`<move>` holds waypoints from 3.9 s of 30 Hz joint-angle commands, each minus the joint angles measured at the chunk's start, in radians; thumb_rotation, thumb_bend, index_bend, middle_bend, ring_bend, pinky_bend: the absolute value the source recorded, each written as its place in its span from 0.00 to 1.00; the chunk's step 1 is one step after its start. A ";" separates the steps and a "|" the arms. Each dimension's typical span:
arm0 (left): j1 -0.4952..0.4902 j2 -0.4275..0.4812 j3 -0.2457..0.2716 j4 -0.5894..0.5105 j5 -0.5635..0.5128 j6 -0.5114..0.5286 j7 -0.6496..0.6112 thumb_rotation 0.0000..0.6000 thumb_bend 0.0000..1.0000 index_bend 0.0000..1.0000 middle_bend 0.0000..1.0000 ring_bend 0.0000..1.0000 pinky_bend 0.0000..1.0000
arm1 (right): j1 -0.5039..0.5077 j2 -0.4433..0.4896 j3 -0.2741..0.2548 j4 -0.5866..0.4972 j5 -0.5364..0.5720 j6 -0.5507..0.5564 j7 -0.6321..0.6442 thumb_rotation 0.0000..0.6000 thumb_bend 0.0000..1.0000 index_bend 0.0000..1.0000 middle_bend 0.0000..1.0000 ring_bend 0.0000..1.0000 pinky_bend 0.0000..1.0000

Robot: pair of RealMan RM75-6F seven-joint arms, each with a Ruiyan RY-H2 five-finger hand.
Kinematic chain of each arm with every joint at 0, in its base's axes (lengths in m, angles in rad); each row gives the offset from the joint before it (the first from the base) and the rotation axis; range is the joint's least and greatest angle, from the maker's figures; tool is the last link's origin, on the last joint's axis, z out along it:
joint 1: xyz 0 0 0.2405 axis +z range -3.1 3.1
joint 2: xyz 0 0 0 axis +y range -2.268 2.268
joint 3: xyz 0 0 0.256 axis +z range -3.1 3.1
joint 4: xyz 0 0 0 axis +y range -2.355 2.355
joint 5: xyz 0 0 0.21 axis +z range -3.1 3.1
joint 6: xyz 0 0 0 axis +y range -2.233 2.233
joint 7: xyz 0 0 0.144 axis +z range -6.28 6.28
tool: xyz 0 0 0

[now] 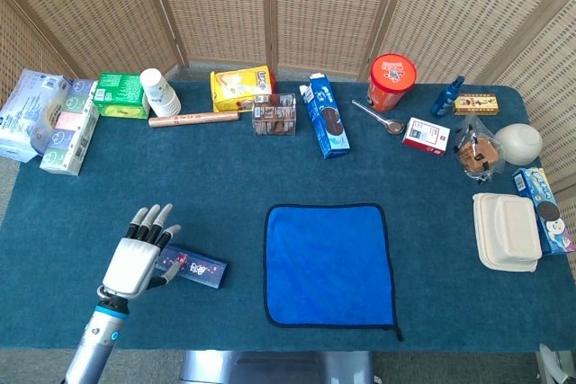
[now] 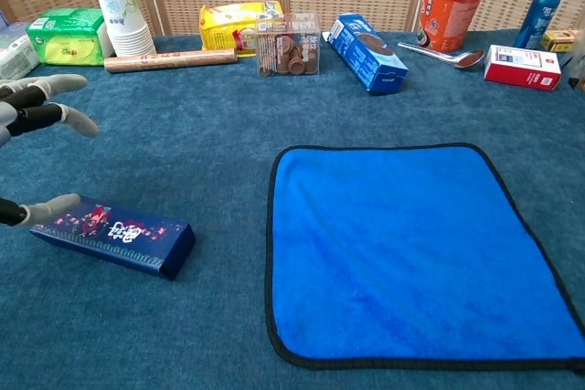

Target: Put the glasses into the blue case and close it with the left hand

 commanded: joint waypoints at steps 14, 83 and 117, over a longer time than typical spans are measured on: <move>-0.014 0.134 0.099 -0.176 -0.124 -0.139 0.074 0.68 0.23 0.10 0.00 0.00 0.00 | 0.026 0.024 0.005 -0.081 -0.005 -0.043 -0.067 0.57 0.33 0.04 0.13 0.00 0.13; -0.311 -0.009 -0.069 0.026 -0.409 -0.229 0.101 0.66 0.21 0.00 0.00 0.00 0.00 | 0.020 0.054 0.026 -0.153 0.034 -0.074 -0.118 0.57 0.33 0.04 0.13 0.00 0.13; -0.005 0.290 0.173 -0.256 -0.042 0.105 -0.246 0.66 0.21 0.00 0.00 0.00 0.00 | 0.121 0.067 0.028 -0.191 0.011 -0.234 -0.354 0.57 0.33 0.05 0.13 0.00 0.12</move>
